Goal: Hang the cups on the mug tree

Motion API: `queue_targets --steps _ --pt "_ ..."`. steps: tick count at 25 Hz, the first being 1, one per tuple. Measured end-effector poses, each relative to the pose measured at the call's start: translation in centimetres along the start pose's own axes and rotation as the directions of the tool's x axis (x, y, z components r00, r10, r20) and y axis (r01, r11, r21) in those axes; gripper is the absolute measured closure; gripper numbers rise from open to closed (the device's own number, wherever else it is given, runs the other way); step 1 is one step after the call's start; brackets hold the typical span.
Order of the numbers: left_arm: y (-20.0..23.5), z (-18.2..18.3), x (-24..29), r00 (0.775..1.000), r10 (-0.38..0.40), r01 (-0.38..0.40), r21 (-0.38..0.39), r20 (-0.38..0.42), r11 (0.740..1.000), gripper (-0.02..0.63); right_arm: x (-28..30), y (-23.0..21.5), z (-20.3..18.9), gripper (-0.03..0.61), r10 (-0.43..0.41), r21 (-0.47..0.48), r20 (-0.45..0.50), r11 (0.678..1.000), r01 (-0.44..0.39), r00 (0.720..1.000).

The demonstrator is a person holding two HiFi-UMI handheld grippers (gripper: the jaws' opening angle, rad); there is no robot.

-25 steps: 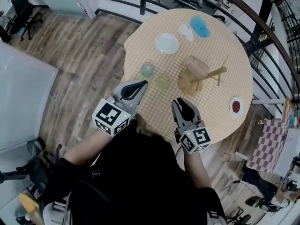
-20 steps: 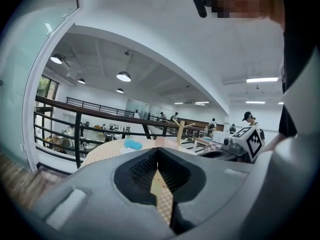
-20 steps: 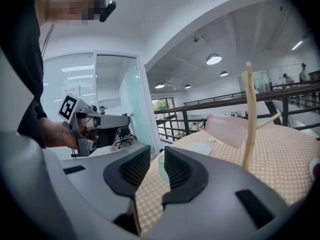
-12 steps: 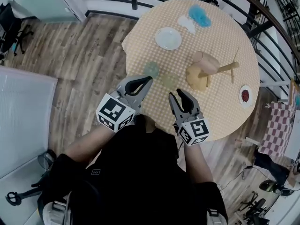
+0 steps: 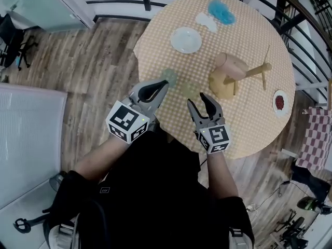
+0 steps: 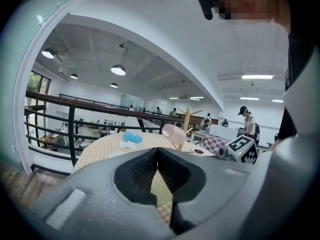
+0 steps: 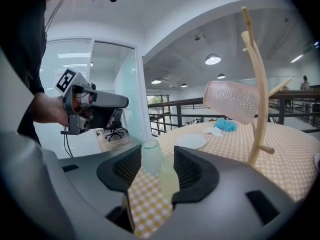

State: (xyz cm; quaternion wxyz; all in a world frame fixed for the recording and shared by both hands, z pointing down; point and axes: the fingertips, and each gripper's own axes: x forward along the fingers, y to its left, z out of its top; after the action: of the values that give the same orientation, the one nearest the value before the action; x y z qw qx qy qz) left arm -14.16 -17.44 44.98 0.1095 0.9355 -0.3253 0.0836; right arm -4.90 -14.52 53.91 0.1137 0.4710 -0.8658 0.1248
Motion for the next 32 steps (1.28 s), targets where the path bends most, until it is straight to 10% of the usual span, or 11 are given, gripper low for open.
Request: queue_targets --steps 14,32 --pt "0.8 -2.0 1.5 0.999 -0.007 0.008 0.002 -0.039 1.0 0.607 5.0 -3.1 -4.4 0.162 -0.054 -0.016 -0.006 0.998 0.054 0.999" --pt "3.3 -2.4 -0.6 0.997 0.035 -0.036 -0.018 -0.067 0.999 0.607 8.2 -4.6 -7.1 0.224 -0.122 -0.012 -0.072 0.993 0.121 0.99"
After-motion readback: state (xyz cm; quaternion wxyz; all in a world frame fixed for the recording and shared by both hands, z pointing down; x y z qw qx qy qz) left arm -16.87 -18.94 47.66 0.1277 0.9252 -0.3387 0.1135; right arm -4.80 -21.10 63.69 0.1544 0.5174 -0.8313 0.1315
